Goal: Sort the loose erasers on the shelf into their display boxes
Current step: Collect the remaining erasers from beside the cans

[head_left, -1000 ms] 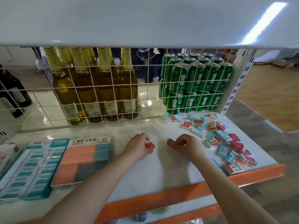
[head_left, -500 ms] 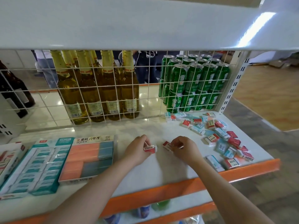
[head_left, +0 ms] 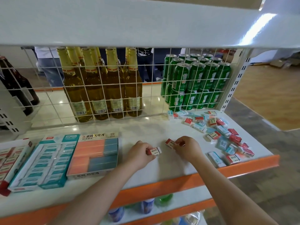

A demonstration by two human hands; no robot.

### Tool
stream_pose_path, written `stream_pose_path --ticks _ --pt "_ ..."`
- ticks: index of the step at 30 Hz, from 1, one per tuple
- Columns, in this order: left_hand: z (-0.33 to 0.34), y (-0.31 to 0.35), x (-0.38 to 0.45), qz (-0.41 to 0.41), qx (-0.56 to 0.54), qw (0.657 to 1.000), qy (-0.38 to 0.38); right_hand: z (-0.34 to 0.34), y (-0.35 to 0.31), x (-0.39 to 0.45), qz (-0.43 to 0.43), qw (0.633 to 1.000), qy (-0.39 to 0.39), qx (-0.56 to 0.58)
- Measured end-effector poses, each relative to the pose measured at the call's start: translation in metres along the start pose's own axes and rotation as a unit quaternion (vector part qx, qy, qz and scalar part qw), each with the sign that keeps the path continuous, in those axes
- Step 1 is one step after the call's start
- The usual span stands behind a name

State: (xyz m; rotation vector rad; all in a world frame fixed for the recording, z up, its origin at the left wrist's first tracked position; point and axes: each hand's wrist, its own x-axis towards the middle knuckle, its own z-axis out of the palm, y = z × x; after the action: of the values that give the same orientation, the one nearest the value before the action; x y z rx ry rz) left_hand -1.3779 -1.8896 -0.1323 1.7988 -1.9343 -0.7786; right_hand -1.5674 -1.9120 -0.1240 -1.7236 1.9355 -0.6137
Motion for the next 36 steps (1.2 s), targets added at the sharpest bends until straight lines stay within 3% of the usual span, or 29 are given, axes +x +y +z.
stream_pose_path --ticks 12,18,26,31,36 --pt "-0.005 0.004 -0.008 -0.005 -0.052 0.999 0.006 0.002 -0.006 -0.009 -0.033 0.999 -0.017 0.004" --pt "-0.010 -0.001 -0.010 0.030 0.021 0.999 -0.019 0.003 -0.006 -0.009 -0.032 0.998 -0.031 -0.032" --pt "-0.020 0.004 -0.005 -0.011 -0.071 0.992 0.099 -0.006 -0.009 -0.015 -0.038 0.998 -0.028 0.031" --pt "-0.022 0.004 -0.001 -0.035 -0.135 0.983 0.119 -0.009 -0.015 -0.019 -0.050 0.995 -0.040 0.071" --pt "-0.018 0.003 -0.006 -0.080 -0.311 0.938 0.132 -0.009 -0.022 -0.023 -0.057 0.988 -0.036 0.140"
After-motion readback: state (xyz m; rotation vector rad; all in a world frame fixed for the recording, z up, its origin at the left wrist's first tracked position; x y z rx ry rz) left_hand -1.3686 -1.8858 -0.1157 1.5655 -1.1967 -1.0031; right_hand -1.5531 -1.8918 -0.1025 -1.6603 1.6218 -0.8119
